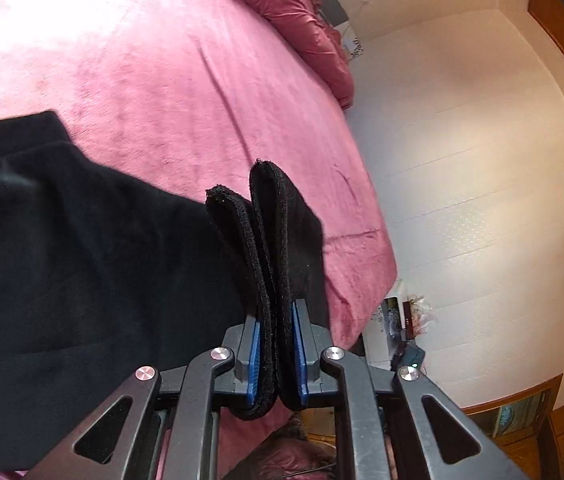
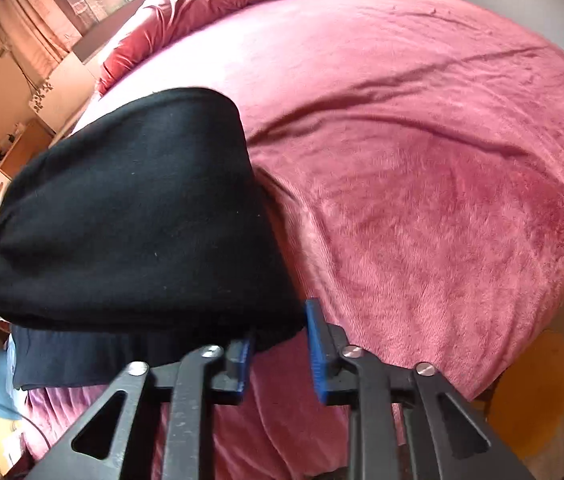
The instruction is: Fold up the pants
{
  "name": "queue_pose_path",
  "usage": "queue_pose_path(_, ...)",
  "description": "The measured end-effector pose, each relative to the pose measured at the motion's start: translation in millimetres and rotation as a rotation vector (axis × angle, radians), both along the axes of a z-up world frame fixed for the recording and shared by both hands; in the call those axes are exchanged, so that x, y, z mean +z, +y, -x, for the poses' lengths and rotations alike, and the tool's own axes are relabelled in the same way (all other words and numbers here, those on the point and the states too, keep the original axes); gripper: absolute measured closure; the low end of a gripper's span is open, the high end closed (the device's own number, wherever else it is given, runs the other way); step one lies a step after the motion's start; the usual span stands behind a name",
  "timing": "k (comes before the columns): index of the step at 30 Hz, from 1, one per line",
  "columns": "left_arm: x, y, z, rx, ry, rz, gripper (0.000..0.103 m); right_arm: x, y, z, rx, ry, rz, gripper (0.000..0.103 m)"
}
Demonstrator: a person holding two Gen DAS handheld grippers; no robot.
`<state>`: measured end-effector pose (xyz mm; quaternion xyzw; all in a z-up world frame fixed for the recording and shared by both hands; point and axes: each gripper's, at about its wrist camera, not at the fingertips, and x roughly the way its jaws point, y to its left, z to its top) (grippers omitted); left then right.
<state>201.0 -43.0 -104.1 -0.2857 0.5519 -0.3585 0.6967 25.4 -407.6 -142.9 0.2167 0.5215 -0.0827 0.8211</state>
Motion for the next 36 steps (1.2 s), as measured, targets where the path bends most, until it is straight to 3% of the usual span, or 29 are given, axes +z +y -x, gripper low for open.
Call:
queue_pose_path(5, -65.6, 12.0, 7.5, 0.032, 0.102, -0.155, 0.09, -8.2, 16.1, -3.3, 0.065, 0.035, 0.068, 0.084)
queue_pose_path(7, -81.4, 14.7, 14.6, 0.034, 0.107, -0.172, 0.09, -9.9, 22.5, -5.7, 0.092, 0.045, 0.094, 0.084)
queue_pose_path(10, -78.1, 10.5, 16.6, 0.03, 0.064, -0.182, 0.089, -11.3, 26.2, -4.3, 0.106, 0.061, 0.071, 0.082)
queue_pose_path(12, -72.0, 8.2, 19.0, 0.014, 0.041, -0.193, 0.087, -8.5, 24.5, -2.2, 0.132, 0.083, 0.059, 0.076)
queue_pose_path(16, -68.2, 17.3, 9.6, 0.039, 0.04, -0.139, 0.071, 5.7, 11.7, 11.7, 0.168, 0.089, 0.072, 0.07)
queue_pose_path(19, -73.6, 25.1, -1.3, 0.081, 0.077, -0.083, 0.066, 28.3, 4.8, 9.6, 0.162, 0.045, 0.084, 0.07)
queue_pose_path(24, -72.6, 30.7, -15.2, 0.118, 0.104, -0.09, 0.066, 60.8, 14.5, -30.6, 0.178, -0.064, 0.066, 0.067)
queue_pose_path(27, -64.2, 24.2, -18.4, 0.115, 0.054, -0.145, 0.069, 64.4, 30.6, -66.7, 0.205, -0.091, 0.061, 0.064)
queue_pose_path(28, -63.5, 21.4, -18.8, 0.105, 0.039, -0.166, 0.076, 63.9, 36.1, -76.9, 0.211, -0.094, 0.064, 0.063)
queue_pose_path(31, -60.0, 11.6, -16.8, 0.082, -0.013, -0.25, 0.086, 56.2, 49.7, -102.9, 0.215, -0.062, 0.06, 0.062)
queue_pose_path(36, -45.6, -0.6, 4.3, 0.05, -0.201, -0.454, 0.091, 37.5, 57.2, -125.2, 0.211, 0.005, 0.123, 0.059)
